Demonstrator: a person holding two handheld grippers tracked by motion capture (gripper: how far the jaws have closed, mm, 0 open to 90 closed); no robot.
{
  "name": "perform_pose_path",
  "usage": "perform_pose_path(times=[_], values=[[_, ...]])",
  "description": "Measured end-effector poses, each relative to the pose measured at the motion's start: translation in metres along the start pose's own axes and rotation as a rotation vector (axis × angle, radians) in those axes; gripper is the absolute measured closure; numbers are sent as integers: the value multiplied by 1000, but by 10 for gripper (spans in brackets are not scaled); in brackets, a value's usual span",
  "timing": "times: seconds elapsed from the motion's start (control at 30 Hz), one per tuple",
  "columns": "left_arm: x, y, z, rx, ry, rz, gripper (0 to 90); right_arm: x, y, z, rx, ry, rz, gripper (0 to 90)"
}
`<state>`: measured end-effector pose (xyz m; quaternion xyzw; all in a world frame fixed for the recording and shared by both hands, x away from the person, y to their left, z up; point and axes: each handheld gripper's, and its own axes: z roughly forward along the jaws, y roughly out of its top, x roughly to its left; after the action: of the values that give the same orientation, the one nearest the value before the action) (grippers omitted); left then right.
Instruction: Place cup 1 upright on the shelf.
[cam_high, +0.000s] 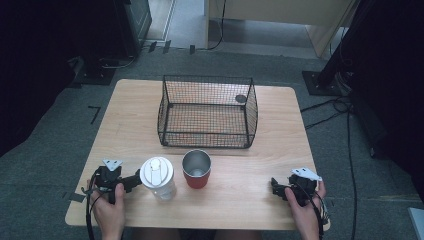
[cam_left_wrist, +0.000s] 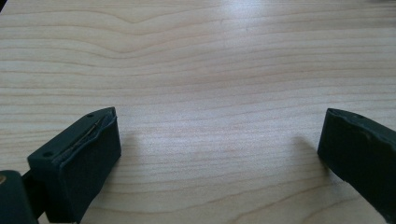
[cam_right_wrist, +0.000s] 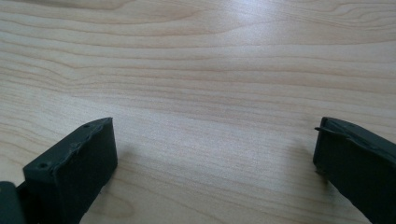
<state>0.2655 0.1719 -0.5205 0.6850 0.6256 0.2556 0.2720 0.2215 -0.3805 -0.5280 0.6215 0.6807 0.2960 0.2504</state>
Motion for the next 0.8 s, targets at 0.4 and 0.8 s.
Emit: perform_pose_path(times=[0.4,0.8], values=[[0,0,0,0,0,0,1,21,7,-15,-30,9,-45,0],[0,0,0,-1,1,0,1,59,23,-34,-97,84,-77,0]])
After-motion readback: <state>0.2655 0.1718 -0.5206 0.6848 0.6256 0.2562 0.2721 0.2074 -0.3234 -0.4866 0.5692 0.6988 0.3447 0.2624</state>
